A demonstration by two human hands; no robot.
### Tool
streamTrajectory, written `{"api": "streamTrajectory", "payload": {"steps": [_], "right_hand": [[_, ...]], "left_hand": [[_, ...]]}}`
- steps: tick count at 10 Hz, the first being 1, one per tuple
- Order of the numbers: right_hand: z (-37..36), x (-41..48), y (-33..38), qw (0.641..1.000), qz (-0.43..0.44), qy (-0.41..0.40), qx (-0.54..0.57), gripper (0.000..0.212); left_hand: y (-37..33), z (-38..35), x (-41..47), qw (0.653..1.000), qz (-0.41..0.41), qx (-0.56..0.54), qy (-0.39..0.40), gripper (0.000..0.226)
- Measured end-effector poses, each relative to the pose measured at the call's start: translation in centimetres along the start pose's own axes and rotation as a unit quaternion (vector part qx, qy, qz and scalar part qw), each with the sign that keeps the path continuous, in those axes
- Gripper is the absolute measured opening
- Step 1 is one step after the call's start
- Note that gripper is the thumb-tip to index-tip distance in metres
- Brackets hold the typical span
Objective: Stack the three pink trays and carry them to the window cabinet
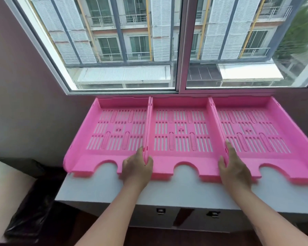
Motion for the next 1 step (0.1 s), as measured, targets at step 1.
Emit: {"api": "streamTrajectory", "payload": {"steps": [1], "right_hand": [[0.23,0.6,0.8,0.999,0.006,0.036,-0.003,0.066]], "left_hand": [[0.5,-0.11,0.26,1.0,0.004,-0.004,0.011,0.061]]}}
Point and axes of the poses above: each hand's wrist, its own x-axis towards the middle knuckle, its own z-axis out of the back of the hand, y = z × x, the point moved 2 cm from there along x, towards the middle knuckle, and after that the axes turned 11 degrees about z, right-handed, at the moved point
